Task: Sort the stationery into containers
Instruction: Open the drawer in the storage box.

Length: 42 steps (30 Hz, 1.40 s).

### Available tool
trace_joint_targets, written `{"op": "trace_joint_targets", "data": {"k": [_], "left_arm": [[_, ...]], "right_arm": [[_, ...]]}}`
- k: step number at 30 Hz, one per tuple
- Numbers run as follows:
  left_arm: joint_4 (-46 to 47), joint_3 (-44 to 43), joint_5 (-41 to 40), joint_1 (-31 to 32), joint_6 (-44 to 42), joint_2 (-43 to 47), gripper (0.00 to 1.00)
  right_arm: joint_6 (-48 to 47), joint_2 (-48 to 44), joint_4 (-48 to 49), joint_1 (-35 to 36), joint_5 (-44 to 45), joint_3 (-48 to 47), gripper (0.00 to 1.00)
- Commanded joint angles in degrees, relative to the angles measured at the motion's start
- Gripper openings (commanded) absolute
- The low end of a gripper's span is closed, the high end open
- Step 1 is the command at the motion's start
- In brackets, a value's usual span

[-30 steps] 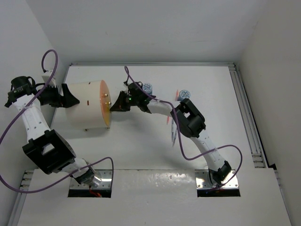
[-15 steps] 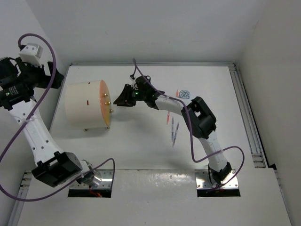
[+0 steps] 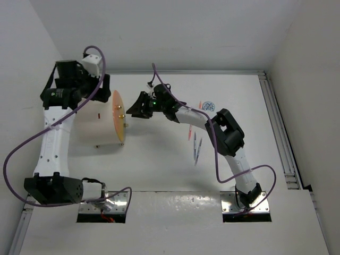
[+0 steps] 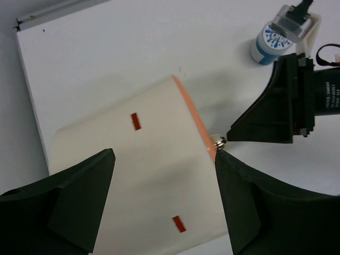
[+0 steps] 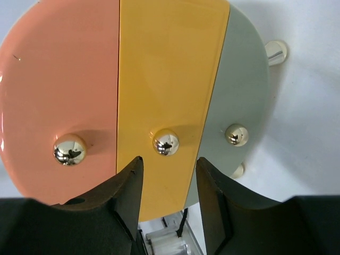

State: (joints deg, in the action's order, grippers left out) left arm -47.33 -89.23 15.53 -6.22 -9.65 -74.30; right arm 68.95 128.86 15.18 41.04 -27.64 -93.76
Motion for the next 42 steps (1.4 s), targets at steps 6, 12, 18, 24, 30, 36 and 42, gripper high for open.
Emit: {"op": "trace_joint_targets", "data": {"k": [6,12,18,24,30,36,42], "left_arm": [[0.5,-0.9,-21.3,12.0,5.3,-1.2,0.85],[-0.7,1.9,-26.3,14.4,4.6,-0.9,0.86],[-2.9,3.0,-30.3,16.6,4.5,-2.2,0.86],[-3.3,3.5,-30.3,16.9,4.6,-2.7,0.85],[-3.7,4.0,-30.2,16.5,4.7,-3.0,0.85],[-3.7,4.2,-29.9,16.1,4.7,-3.3,0.85],[-4.3,4.0,-29.5,15.6,4.5,-3.6,0.84]], "right_arm": [[2.4,2.3,4.6,0.3,-0.7,-3.3,0.45],[3.6,3.3,5.9,0.3,-1.0,-4.1,0.45],[4.4,3.9,7.4,0.4,-2.0,-4.2,0.46],[5.3,4.7,9.7,1.4,-2.9,-5.6,0.46],[6.0,5.9,10.0,2.0,-2.9,-6.9,0.44],[6.5,6.5,9.7,2.5,-3.0,-6.9,0.39],[7.1,6.6,9.7,2.8,-3.4,-6.5,0.39]]}}
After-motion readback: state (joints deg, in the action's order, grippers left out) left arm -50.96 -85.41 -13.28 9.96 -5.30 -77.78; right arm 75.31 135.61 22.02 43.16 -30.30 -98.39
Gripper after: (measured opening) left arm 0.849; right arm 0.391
